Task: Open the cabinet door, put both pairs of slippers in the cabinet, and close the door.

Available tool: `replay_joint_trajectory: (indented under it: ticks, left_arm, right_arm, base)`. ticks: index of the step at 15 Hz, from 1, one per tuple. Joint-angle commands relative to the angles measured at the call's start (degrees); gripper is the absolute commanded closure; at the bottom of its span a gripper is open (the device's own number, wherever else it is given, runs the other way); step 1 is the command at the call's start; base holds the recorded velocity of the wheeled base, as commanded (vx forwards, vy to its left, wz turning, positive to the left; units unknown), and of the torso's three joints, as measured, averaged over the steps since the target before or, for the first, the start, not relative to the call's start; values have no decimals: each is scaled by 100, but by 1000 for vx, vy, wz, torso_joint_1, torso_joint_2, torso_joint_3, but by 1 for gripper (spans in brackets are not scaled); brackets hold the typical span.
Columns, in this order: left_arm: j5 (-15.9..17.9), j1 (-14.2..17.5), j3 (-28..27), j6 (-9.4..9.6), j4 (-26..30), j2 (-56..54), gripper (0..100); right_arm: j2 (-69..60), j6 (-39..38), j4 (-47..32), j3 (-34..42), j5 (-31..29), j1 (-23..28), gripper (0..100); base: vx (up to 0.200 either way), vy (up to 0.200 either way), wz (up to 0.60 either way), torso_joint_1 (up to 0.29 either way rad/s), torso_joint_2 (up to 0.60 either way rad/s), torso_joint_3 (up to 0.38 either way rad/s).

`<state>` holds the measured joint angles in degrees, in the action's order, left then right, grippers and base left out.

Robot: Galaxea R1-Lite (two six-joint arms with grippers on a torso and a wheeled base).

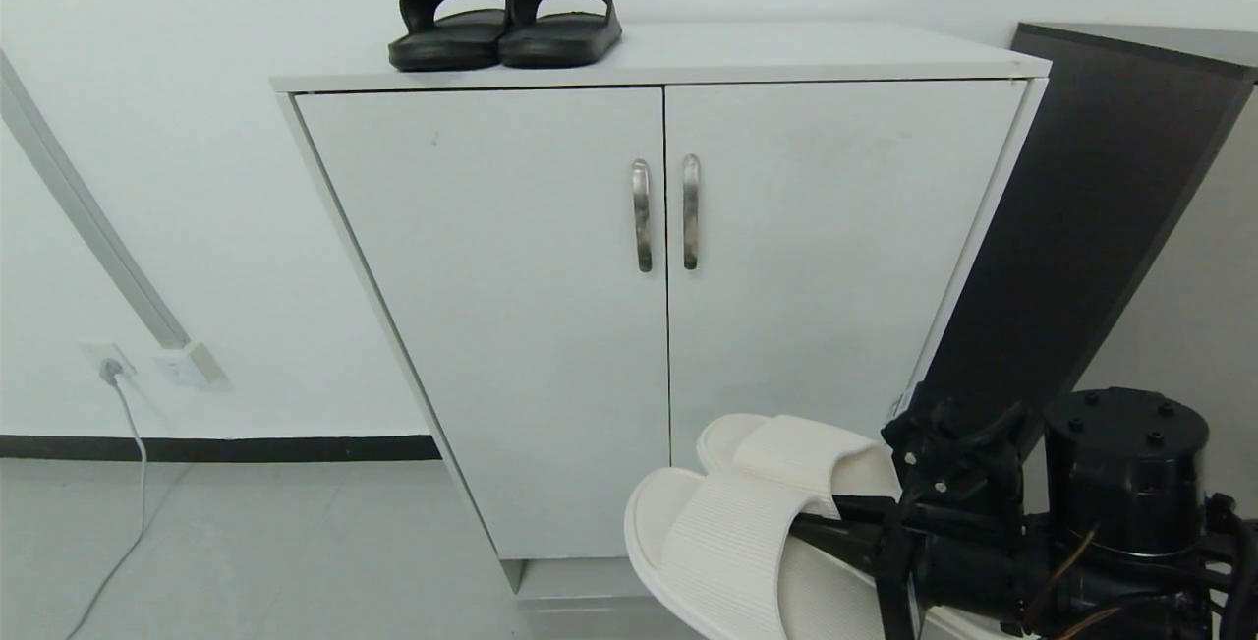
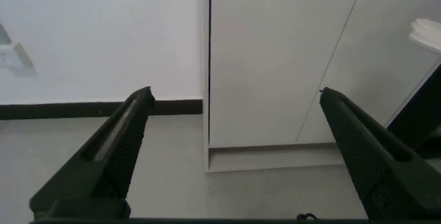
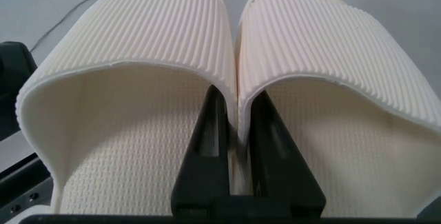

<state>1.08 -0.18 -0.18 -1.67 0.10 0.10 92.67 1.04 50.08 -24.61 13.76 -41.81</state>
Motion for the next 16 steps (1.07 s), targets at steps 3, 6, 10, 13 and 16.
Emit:
replay_joint_trajectory:
  ticks: [3, 6, 10, 13, 16]
  left_arm:
    - [23, 1, 1, 0, -1, -1, 0]
    - [23, 1, -8, -62, 8, -1, 0]
    - [23, 1, -8, -70, 8, 61, 0]
    - [50, -52, -351, -264, -36, 597, 0]
    - [533, -96, -1133, -483, -36, 1757, 0]
  right_arm:
    - [181, 11, 336, 159, -23, -2, 100]
    - [260, 151, 433, 238, -14, -2, 100]
    - [278, 151, 810, 413, -23, -2, 100]
    - [339, 151, 977, 396, -32, -2, 100]
    - [392, 142, 977, 387, -23, -2, 100]
  base:
    - [0, 0, 0, -4, 209, 207]
    - [0, 0, 0, 1, 22, 14]
    - [0, 0, 0, 0, 0, 0]
    - [0, 0, 0, 0, 0, 0]
    - [0, 0, 0, 0, 0, 0]
